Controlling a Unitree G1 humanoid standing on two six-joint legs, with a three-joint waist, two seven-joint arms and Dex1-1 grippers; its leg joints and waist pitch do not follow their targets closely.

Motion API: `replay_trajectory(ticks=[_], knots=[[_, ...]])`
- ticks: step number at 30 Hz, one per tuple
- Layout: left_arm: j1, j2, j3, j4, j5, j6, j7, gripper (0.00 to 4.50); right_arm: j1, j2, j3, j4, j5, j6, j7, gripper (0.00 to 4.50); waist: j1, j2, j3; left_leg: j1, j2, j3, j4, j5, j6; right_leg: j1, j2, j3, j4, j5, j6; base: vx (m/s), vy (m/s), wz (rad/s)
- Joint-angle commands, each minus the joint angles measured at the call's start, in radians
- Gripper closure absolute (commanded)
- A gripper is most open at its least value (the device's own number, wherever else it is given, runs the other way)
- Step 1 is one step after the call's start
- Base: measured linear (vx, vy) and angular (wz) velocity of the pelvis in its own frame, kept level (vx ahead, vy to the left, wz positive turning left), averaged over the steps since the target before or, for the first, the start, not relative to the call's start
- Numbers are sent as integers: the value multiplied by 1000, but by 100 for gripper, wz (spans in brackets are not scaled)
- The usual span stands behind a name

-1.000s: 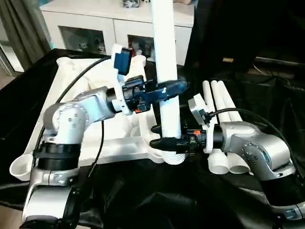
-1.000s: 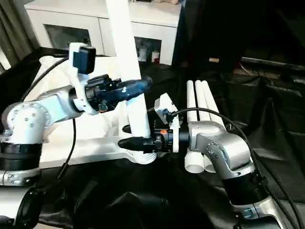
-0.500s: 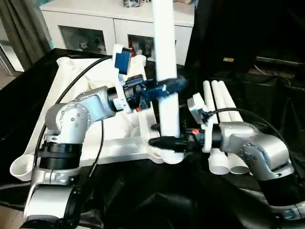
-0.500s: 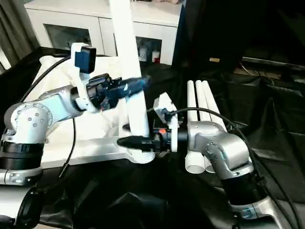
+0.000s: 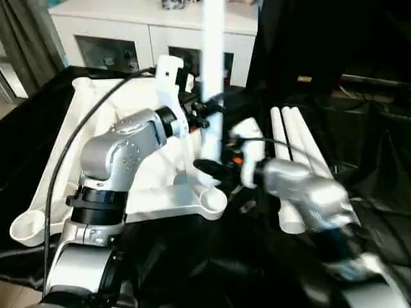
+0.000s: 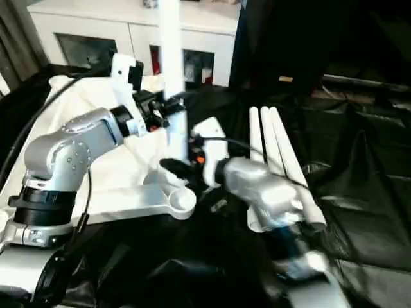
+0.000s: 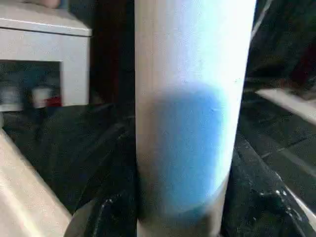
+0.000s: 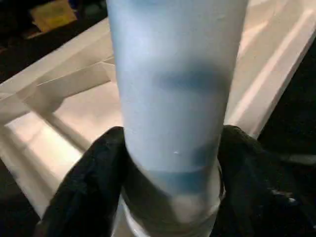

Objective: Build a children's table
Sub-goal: Move to table

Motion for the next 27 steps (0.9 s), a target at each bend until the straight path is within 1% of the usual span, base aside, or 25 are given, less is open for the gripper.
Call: replay_trajectory(ticks=[1,2,3,4,5,6,7,9,13,14,15,16,17,18,20,21,22,23,25,26,27], knots=[[-20,-4,3,-34,-2,15,15,266,0,-6,-23,13,-7,1,-7,198,0,18,-82,11,43,-17,-73,-109,-27,62,-80,53,-58,-124,-196,0,0,0],[-18,-7,3,-40,-4,18,19,266,0,-3,-23,12,-5,1,-2,213,2,19,-82,11,44,-17,-73,-109,-28,62,-80,53,-57,-117,-198,0,0,0],[-15,-8,1,-46,-3,20,22,266,-1,-1,-23,11,-5,-1,2,222,3,18,-83,10,44,-17,-73,-105,-28,64,-81,53,-55,-97,-204,0,0,0],[-14,-9,0,-50,-2,23,24,266,-1,-1,-22,10,-6,-3,4,226,3,18,-82,8,43,-17,-73,-106,-28,65,-81,53,-54,-97,-204,0,0,0],[-12,-10,2,-54,-4,27,27,266,1,-2,-21,7,-4,-4,10,230,3,17,-81,8,42,-16,-74,-115,-27,65,-82,53,-57,-111,-201,0,0,0],[-10,-13,5,-60,-5,34,28,266,1,-4,-21,7,-1,-8,18,237,2,14,-81,8,41,-16,-74,-119,-26,66,-82,53,-58,-120,-199,0,0,0],[-9,-15,9,-64,-6,40,28,266,2,-8,-24,5,2,-9,26,242,2,16,-80,7,42,-17,-74,-125,-27,66,-83,53,-60,-141,-195,0,0,0],[-9,-14,11,-67,-5,43,30,266,5,-15,-30,0,11,-6,40,246,1,15,-79,9,42,-16,-74,-134,-26,65,-83,53,-62,-164,-189,0,0,0],[-12,-8,24,-63,-21,49,20,266,23,-47,-23,-45,38,-8,116,248,2,15,-80,7,41,-16,-72,-123,-19,66,-82,53,-63,-159,-185,0,0,0],[-12,0,23,-63,-27,53,5,210,31,-60,-19,-65,48,-11,148,248,3,14,-80,6,40,-16,-72,-123,-14,67,-81,53,-63,-158,-185,0,0,0],[-10,9,30,-57,-40,63,-14,196,46,-85,-13,-104,69,-12,204,249,6,14,-81,6,40,-15,-71,-116,-8,68,-81,53,-62,-150,-183,0,0,0],[-10,9,30,-57,-40,63,-14,196,46,-85,-13,-104,69,-12,204,250,6,14,-81,6,40,-15,-71,-116,-8,68,-81,53,-62,-150,-183,0,0,0],[-9,9,40,-52,-55,67,-27,196,52,-95,-12,-122,83,-10,234,251,5,16,-81,3,40,-17,-71,-107,1,69,-80,52,-60,-127,-192,0,0,0],[-8,10,50,-48,-66,67,-36,190,59,-106,-13,-144,102,-5,264,251,5,16,-82,5,41,-16,-70,-105,3,67,-80,51,-61,-124,-193,0,0,0],[-8,14,78,-33,-109,82,-77,155,77,-140,-18,-202,154,17,343,252,6,12,-81,4,41,-16,-70,-108,15,71,-80,51,-61,-129,-201,0,0,0],[-7,15,81,-32,-115,82,-84,155,79,-144,-19,-209,160,20,352,252,7,14,-83,6,41,-17,-69,-106,15,70,-82,51,-60,-130,-205,0,0,0],[-1,26,101,-29,-164,87,-153,152,88,-178,-27,-246,192,37,404,252,8,11,-80,6,38,-14,-68,-114,21,69,-80,51,-65,-157,-205,0,0,0],[6,36,112,-31,-199,95,-202,152,90,-196,-30,-260,202,44,425,252,8,13,-80,7,40,-15,-69,-115,21,67,-82,52,-64,-163,-206,0,0,0],[12,51,117,-31,-230,108,-251,151,90,-219,-40,-277,219,57,449,253,8,13,-79,7,39,-14,-69,-120,19,66,-81,51,-66,-186,-204,0,0,0],[12,57,114,-30,-231,112,-257,151,89,-224,-44,-281,226,61,455,253,7,13,-79,7,41,-15,-70,-127,18,64,-80,50,-67,-193,-204,0,0,0],[12,64,108,-30,-227,117,-261,178,89,-227,-49,-284,231,64,458,253,6,17,-78,9,41,-15,-70,-134,15,63,-80,50,-69,-201,-203,0,0,0]])
